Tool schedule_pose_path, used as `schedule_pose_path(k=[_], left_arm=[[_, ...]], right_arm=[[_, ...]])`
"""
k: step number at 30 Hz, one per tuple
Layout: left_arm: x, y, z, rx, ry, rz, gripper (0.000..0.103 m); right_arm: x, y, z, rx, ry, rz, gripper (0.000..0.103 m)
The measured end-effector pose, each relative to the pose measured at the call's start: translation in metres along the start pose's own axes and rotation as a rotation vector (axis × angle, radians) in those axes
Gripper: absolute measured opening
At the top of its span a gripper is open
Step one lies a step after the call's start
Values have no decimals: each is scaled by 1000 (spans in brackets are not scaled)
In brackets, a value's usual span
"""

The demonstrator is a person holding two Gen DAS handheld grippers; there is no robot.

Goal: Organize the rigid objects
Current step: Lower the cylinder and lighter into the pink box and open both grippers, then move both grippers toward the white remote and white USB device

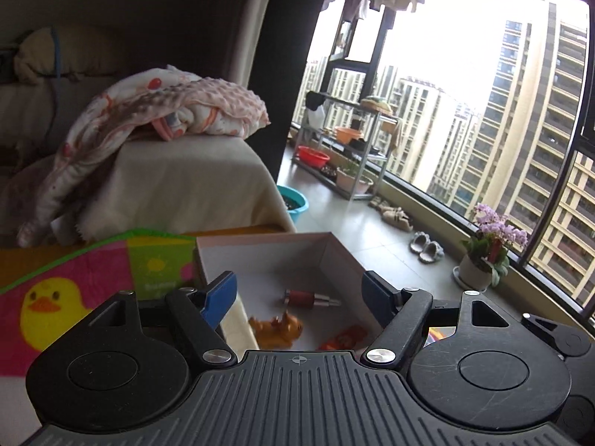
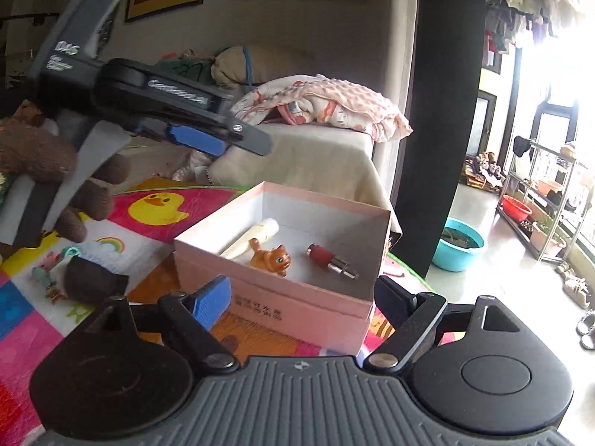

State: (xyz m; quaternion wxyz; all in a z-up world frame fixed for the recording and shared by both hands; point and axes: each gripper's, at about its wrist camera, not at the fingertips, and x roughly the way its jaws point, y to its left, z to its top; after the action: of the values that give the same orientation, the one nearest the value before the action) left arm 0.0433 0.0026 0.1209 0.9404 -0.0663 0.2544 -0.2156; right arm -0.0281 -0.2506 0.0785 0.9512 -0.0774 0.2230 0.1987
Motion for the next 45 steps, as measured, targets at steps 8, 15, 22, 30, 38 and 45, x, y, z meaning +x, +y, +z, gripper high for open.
schedule_pose_path(k=[8,15,22,30,38,45], left_arm=[[-71,6,-111,-118,97,74,79],[-84,37,-134,-200,116,160,79],[-88,46,-140,-237,102,135,79],[-82,42,-147,-273,130,87,79],[-65,10,-148,-193,180,65,79],[-56,-16,-145,-107,248,112,78]], right_arm=[[-20,59,-44,-47,85,105,85],[3,102,-52,-88,162,242,78],[35,123,-39,-64,187,267,54],[43,134,-37,-86,235,298,39],[-10,126,-55,-178,200,361,43],[-37,72,-52,-132,138,159,53]])
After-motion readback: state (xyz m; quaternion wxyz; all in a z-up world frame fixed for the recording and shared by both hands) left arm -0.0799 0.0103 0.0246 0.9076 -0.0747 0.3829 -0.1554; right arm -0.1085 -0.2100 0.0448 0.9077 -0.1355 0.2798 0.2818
